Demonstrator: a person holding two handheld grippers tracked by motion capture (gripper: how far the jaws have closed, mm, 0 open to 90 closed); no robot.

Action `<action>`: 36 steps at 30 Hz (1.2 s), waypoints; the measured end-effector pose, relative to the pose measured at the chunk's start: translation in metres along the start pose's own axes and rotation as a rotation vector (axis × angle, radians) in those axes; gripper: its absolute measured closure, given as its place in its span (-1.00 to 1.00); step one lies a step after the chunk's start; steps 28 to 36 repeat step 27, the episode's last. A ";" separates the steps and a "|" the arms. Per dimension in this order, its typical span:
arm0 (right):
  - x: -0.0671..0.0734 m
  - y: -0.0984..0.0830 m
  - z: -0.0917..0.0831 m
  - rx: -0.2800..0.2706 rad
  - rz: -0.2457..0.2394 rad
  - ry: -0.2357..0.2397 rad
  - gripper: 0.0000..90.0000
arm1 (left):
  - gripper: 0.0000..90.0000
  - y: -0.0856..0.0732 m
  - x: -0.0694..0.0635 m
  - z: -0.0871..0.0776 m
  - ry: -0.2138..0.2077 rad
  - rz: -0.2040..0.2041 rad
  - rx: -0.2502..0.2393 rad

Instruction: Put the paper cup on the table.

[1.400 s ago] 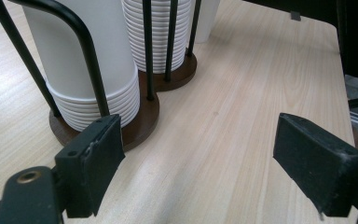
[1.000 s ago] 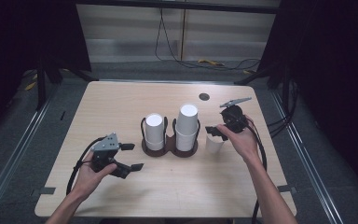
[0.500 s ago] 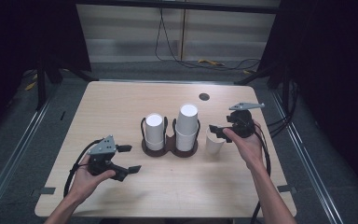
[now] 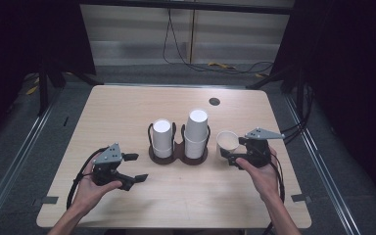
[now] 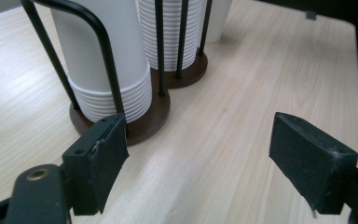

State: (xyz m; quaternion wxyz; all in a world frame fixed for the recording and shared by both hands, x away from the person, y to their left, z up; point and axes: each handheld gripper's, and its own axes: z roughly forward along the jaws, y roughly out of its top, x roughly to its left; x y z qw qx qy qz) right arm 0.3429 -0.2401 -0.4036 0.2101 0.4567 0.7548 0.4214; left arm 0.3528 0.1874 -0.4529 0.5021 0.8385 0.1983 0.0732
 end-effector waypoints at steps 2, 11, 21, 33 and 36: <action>0.004 -0.002 -0.001 0.000 -0.002 0.001 -0.62 | -0.58 0.000 0.000 0.000 -0.006 -0.001 0.002; 0.031 -0.028 0.008 0.031 -0.035 0.090 -0.56 | -0.58 0.001 -0.008 -0.002 -0.008 -0.020 0.005; 0.047 -0.049 0.021 0.023 -0.027 0.158 -0.67 | -0.59 -0.012 -0.009 0.008 0.003 -0.097 0.000; 0.045 -0.060 0.031 0.080 -0.027 0.157 -0.69 | -0.59 -0.013 -0.012 0.012 -0.006 -0.089 0.014; 0.045 -0.060 0.031 0.080 -0.027 0.157 -0.69 | -0.59 -0.013 -0.012 0.012 -0.006 -0.089 0.014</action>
